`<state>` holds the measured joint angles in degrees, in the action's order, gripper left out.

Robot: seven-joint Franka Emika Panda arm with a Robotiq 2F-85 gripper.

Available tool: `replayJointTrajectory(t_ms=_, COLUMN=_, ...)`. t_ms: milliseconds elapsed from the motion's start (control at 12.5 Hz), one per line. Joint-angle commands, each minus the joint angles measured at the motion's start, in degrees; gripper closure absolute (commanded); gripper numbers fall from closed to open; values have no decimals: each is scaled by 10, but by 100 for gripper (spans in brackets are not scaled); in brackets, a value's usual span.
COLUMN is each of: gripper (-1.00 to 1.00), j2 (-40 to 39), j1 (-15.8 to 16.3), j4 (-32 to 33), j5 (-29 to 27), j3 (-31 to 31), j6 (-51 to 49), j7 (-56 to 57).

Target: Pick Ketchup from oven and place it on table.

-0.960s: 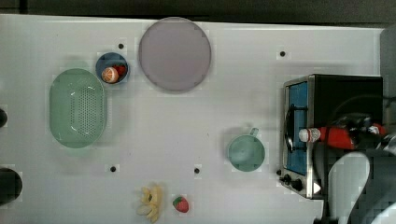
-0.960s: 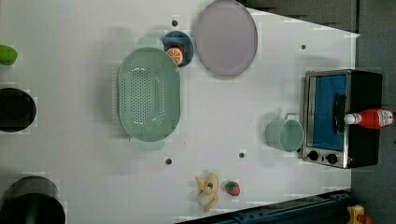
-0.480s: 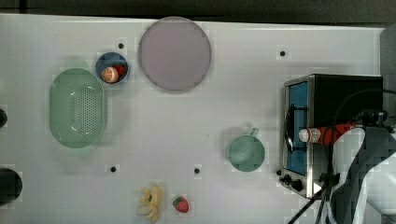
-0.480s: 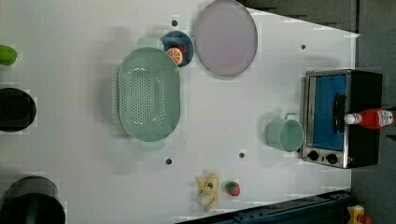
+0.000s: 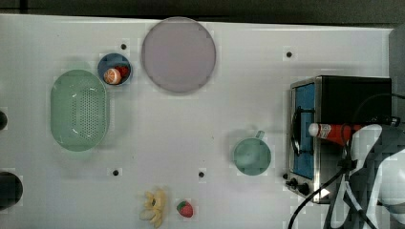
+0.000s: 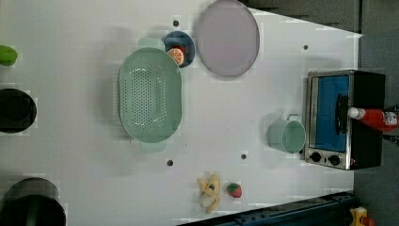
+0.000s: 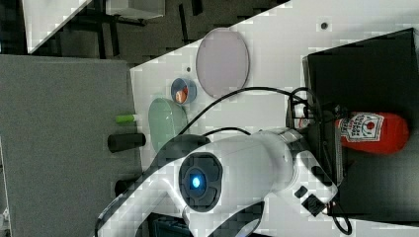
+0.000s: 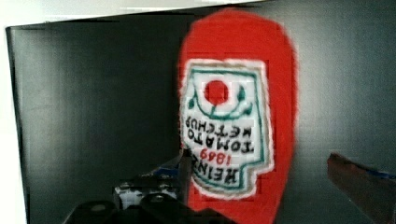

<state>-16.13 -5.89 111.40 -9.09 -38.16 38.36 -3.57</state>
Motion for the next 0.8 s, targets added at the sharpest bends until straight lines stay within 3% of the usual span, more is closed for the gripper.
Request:
replayJointTrajectory(t_ms=80, gripper=-100, j2=-12, j1=-3, j4=-8, j5=1, j3=6, j6=14, j7=11)
replayJointTrajectory(t_ms=320, gripper=-100, j2=-25, j1=-6, j4=-6, j5=-1, j3=7, j6=15, j7=11)
replayJointTrajectory(t_ms=400, gripper=-92, j2=-28, j1=-6, j4=-6, j5=-4, j3=9, j6=15, j7=11)
replayJointTrajectory(t_ms=560, gripper=-43, j2=-33, j1=-7, j4=-5, j5=-9, j3=9, j6=20, j7=11)
replayJointTrajectory(t_ms=640, gripper=-29, j2=-32, j1=-5, j4=-8, j5=-9, j3=9, j6=20, j7=11)
replayJointTrajectory(t_ms=800, gripper=-29, j2=-32, j1=-5, j4=-10, j5=-9, j3=9, j6=20, j7=11)
